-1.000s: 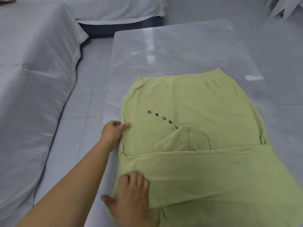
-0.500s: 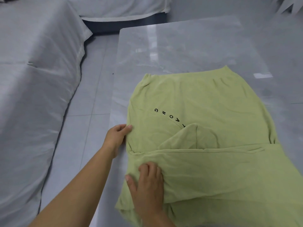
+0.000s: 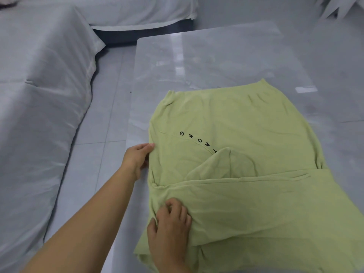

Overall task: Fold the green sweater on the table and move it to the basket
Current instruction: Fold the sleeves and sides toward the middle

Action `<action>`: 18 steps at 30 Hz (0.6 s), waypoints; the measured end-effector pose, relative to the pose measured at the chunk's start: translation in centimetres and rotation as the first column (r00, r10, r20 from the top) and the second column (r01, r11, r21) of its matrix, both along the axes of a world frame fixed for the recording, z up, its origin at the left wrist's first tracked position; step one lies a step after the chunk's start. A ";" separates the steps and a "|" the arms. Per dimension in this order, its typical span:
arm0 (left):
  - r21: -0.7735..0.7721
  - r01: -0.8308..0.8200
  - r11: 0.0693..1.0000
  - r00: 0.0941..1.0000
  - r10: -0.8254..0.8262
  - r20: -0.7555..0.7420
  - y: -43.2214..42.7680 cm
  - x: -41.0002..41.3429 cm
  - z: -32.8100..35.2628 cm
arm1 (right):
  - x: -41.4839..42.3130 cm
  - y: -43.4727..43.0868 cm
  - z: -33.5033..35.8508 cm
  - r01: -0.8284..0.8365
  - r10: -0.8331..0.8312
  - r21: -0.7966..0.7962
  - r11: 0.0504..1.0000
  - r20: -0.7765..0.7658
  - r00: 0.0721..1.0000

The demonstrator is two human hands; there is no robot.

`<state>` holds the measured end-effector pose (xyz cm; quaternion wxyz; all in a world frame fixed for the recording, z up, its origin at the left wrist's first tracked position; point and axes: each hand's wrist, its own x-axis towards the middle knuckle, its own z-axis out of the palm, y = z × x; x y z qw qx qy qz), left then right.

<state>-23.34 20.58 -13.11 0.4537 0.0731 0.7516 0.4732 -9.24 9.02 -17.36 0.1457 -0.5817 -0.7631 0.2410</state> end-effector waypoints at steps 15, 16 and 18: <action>0.343 -0.015 0.939 1.000 0.014 0.007 7.0 3.4 2.3 | 8.3 5.2 3.1 -0.079 -0.641 -0.784 0.615 -0.556 0.528; 0.392 0.043 0.919 0.999 -0.028 -0.045 7.9 4.5 2.7 | 9.2 5.5 3.4 -0.084 -0.660 -0.792 0.605 -0.557 0.503; 0.429 0.164 0.888 0.977 -0.085 -0.198 9.6 7.1 2.9 | 11.4 6.6 3.5 -0.081 -0.709 -0.813 0.576 -0.547 0.445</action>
